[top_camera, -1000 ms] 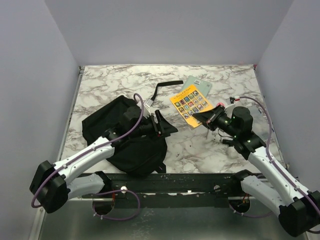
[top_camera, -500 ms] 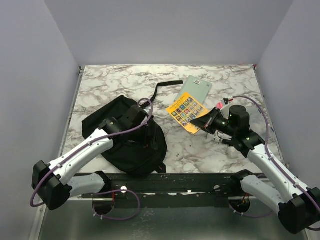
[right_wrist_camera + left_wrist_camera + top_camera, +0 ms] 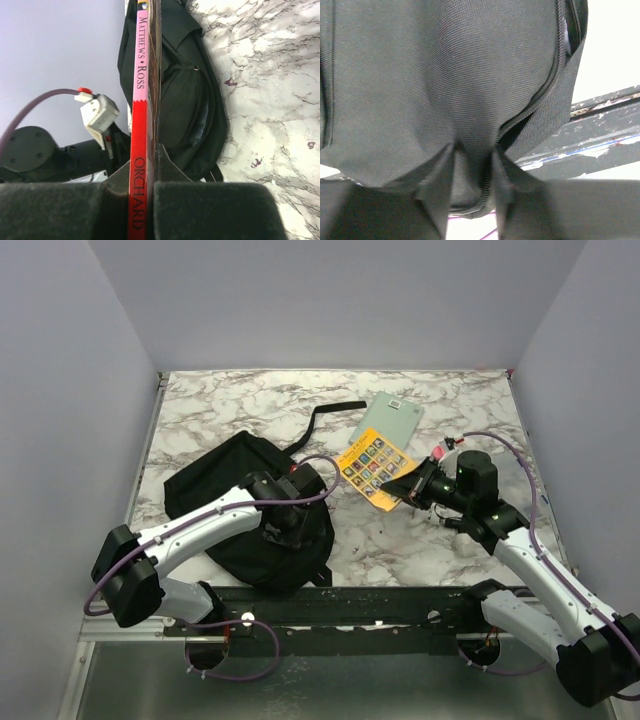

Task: Pack the student bag
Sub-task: Pick up the book from the center of the board, then place the book in the student bag, then move the book to the center of the board.

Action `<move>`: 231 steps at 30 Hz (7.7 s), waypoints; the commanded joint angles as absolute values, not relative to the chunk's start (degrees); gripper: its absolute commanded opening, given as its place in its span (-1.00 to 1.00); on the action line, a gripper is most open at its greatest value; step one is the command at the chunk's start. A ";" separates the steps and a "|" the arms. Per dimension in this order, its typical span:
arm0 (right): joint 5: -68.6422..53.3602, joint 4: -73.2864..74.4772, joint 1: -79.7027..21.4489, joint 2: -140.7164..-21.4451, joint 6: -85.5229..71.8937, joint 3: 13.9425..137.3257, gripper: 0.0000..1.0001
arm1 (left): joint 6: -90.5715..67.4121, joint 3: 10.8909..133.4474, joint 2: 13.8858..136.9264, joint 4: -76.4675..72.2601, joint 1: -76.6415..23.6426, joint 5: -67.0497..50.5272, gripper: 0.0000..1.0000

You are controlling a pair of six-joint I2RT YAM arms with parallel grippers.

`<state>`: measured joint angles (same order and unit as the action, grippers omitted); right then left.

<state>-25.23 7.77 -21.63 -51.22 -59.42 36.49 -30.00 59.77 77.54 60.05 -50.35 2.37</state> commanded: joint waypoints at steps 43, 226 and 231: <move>-35.41 -26.41 -46.59 -61.75 -77.39 21.97 -0.99 | -30.39 81.17 69.91 55.78 -49.04 13.56 -1.00; -12.39 9.65 -21.05 -95.82 -37.34 62.09 0.75 | -38.23 55.03 57.31 35.29 -40.04 -20.93 0.93; -7.41 16.68 -21.01 -102.25 -31.55 73.21 0.83 | -48.82 58.94 63.54 33.88 -38.25 -22.22 0.92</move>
<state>-12.51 13.26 -21.28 -98.15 -36.51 65.73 -39.40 54.70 58.65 36.82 -39.90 -20.93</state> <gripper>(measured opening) 0.908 0.950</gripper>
